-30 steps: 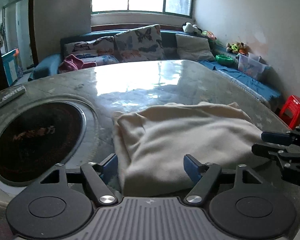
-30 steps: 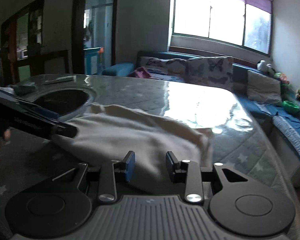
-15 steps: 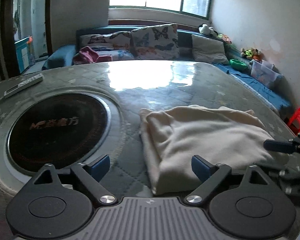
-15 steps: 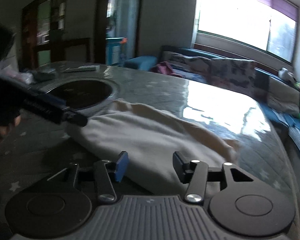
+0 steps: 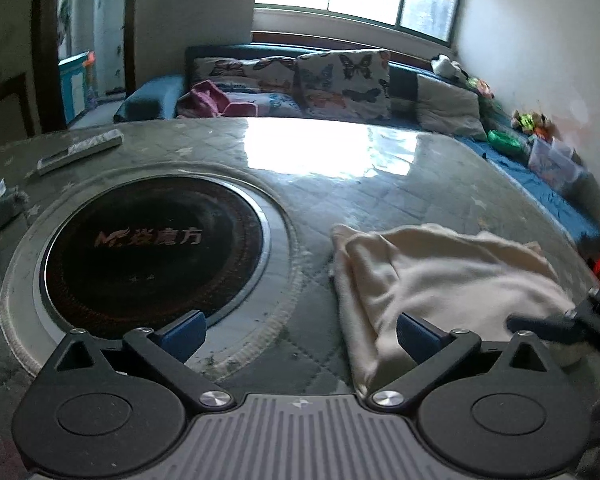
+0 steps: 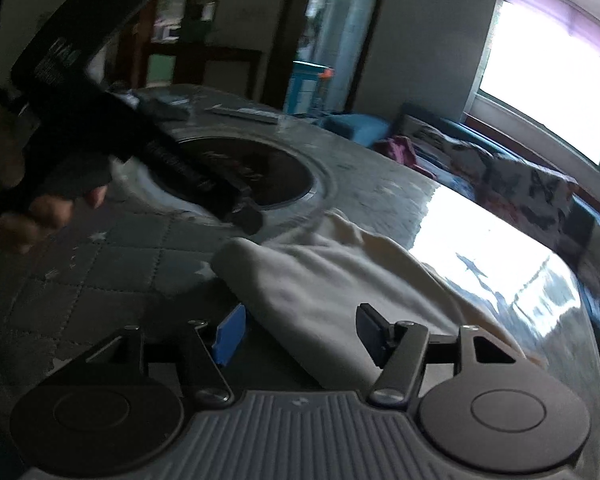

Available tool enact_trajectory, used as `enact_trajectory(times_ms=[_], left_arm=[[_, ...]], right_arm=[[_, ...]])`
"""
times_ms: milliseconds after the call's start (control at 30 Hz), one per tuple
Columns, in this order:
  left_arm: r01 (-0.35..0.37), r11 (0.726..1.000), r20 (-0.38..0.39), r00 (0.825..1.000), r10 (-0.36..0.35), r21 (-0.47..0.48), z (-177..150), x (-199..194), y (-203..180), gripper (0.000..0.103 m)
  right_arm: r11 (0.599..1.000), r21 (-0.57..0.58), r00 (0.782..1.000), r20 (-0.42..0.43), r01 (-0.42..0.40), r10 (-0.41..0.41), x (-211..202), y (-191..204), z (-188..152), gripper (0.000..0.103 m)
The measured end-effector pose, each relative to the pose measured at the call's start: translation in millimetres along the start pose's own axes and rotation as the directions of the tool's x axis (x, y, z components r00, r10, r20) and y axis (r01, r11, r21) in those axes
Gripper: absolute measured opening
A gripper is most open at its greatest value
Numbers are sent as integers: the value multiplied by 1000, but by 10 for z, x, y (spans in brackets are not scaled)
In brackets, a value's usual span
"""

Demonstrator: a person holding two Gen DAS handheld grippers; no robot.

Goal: Fold clothes

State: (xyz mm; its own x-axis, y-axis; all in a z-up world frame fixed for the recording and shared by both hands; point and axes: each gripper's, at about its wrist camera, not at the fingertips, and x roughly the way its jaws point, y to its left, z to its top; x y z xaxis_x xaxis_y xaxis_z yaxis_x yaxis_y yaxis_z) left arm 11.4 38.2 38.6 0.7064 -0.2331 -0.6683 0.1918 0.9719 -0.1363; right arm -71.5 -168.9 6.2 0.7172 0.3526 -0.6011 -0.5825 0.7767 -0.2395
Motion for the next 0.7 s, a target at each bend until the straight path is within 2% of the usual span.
enact_trajectory(times_ms=[133,267,367,433,533,700], left_arm=[[13,998,-12,1000,-14,-66,56,2,105,103],[47,991,-34,998,-52,-126,95,35,154,103],[81,980,-60,994,-93,-179,111,89,161,103],[108,969,-81,988,-128,-223,117,134,160,103],[150,940,-105,976,-190,-306,121,203,171,103],[212,869,-137,944,-300,-447,133,358,126,103]], right_arm=[[994,-110,1000,-14,-18,17,152,172,118,56],[979,-202,999,-54,-6,-5,349,305,174,48],[974,-227,998,-65,4,-19,433,334,181,32],[980,-198,999,-54,-2,-9,413,295,189,24],[995,-104,1000,-14,-14,12,309,146,228,21],[999,33,998,45,-39,37,118,-108,282,19]])
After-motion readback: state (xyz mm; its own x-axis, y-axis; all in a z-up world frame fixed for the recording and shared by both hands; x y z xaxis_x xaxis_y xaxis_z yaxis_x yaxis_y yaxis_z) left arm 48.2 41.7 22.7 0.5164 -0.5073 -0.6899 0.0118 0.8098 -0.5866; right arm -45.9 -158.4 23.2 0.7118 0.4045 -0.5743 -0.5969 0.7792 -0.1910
